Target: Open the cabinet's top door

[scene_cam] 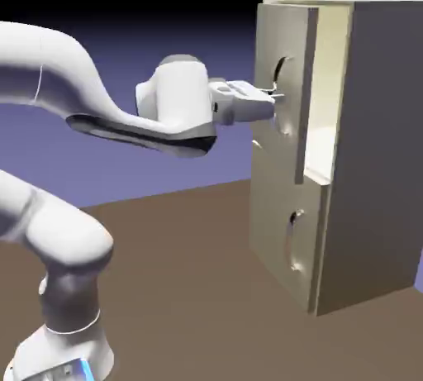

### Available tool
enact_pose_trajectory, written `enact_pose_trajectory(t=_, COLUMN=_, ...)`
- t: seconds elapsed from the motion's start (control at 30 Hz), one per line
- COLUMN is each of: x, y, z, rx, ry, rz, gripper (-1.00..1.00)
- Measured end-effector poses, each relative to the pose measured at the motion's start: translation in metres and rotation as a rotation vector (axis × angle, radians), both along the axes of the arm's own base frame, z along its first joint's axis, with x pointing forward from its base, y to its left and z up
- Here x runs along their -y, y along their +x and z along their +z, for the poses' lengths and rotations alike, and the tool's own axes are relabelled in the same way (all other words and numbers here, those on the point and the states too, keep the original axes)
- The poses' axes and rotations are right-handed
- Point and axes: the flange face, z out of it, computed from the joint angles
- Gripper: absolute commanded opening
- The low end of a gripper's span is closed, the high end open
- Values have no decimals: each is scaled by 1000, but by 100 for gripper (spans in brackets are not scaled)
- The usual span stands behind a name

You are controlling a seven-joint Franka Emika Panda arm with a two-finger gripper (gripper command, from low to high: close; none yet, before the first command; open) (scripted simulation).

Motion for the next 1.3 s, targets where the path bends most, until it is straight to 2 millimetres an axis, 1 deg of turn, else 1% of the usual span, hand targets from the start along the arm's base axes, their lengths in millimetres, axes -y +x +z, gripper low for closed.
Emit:
enact_pose_trajectory(t=0.37, x=-28, y=-29, z=0, rx=0, ry=1, rz=-134, gripper=-100)
enact_pose_trajectory(t=0.5, x=-42, y=-39, z=0, rx=2, ry=2, rz=-192, gripper=-100)
enact_pose_trajectory(t=0.6, x=-45, y=-41, z=0, rx=8, ry=4, rz=-203, gripper=-100)
enact_pose_trajectory(t=0.83, x=-47, y=-44, z=0, rx=-7, ry=4, rz=-216, gripper=-100)
enact_pose_trajectory(t=0.97, x=-52, y=-48, z=-1, rx=-4, ry=1, rz=-238, gripper=-100)
enact_pose_trajectory(t=1.13, x=-66, y=-57, z=-1, rx=-2, ry=-1, rz=-290, gripper=-100)
enact_pose_trajectory(t=1.3, x=-87, y=-69, z=-1, rx=-1, ry=-8, rz=-373, gripper=-100)
